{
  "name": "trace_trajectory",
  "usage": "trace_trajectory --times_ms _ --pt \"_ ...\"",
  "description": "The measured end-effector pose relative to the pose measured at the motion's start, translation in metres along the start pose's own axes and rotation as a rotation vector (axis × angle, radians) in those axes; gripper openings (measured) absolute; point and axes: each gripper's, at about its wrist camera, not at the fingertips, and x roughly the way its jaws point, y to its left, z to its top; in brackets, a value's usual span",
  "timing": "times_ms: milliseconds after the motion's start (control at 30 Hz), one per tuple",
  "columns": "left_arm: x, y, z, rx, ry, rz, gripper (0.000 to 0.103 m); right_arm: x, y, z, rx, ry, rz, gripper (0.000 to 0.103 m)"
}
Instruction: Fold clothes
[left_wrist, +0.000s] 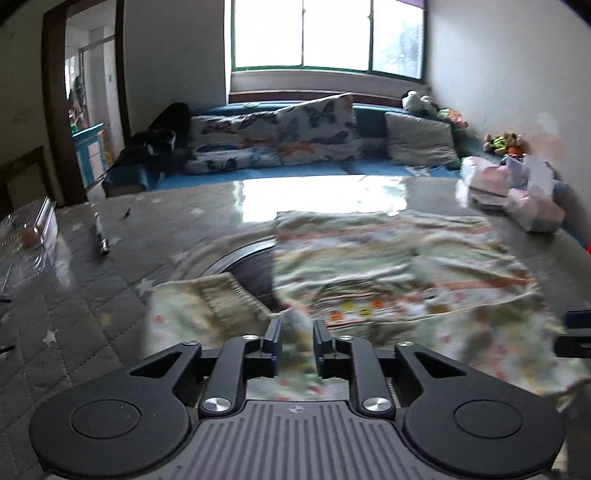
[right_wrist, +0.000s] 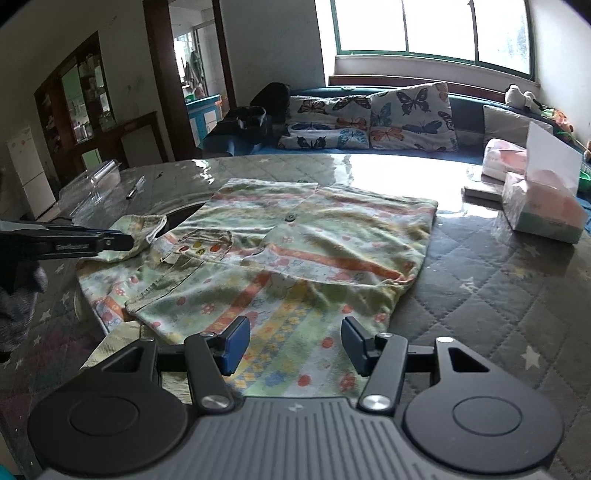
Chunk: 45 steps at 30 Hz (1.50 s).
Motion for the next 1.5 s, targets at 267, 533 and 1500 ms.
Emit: trace_trajectory --times_ms 267,533,1500 --pt "0.03 0.016 -0.006 0.002 0.034 0.039 0.028 0.008 0.006 0.002 -0.008 0.026 0.002 0.056" --pt "0.039 0.019 -0.009 0.019 0.039 0.021 0.026 0.012 0.009 0.002 -0.014 0.039 0.002 0.056" --pt "-0.041 -0.08 0.015 -0.093 0.01 -0.577 0.003 -0.013 -0.034 0.007 0.141 -0.02 -0.039 0.046"
